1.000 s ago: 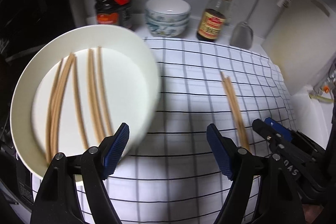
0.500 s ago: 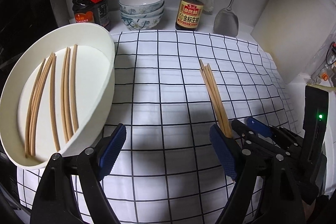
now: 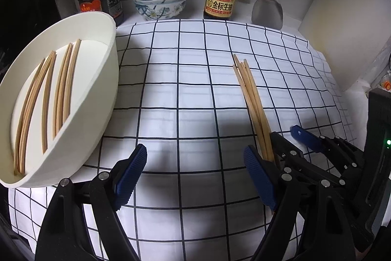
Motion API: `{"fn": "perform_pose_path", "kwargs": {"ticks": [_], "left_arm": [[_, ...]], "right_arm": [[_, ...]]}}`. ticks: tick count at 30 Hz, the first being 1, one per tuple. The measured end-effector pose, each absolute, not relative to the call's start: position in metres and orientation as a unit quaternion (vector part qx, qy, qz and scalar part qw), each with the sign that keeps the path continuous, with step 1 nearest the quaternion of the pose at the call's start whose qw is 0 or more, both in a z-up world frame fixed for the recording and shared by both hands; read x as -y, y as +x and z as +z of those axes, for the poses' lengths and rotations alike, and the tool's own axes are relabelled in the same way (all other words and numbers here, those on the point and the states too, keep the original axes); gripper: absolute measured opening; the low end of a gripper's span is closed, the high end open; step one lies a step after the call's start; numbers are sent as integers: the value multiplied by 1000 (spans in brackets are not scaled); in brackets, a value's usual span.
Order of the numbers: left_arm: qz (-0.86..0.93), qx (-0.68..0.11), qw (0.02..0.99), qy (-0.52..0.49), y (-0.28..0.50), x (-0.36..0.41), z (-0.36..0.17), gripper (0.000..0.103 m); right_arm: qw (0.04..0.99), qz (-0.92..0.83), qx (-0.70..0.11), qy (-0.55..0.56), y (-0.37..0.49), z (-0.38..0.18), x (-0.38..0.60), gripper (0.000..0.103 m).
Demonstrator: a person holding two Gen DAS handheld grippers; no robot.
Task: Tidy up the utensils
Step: 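Move both open tools back over the remaining chopsticks, then close the left tool on one chopstick while the right tool grasps another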
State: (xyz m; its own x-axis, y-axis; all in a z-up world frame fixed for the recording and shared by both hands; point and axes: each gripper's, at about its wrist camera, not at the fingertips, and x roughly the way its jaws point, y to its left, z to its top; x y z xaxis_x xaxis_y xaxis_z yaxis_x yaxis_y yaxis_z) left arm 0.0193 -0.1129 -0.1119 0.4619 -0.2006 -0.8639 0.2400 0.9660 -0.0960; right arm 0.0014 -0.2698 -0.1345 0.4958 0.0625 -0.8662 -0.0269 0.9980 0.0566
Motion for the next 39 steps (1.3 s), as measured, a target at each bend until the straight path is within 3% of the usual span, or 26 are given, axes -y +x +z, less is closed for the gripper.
{"fn": "perform_pose_path", "kwargs": {"ticks": [34,39], "left_arm": [[-162,-508,845,45,33,174,-148,82],[-153,-504,850,2,35,156,-146,82]], "right_arm": [[877,-30,-477,39,-24,-139,331,38],[877,-30,-478,38,-24,-139,330,38]]}}
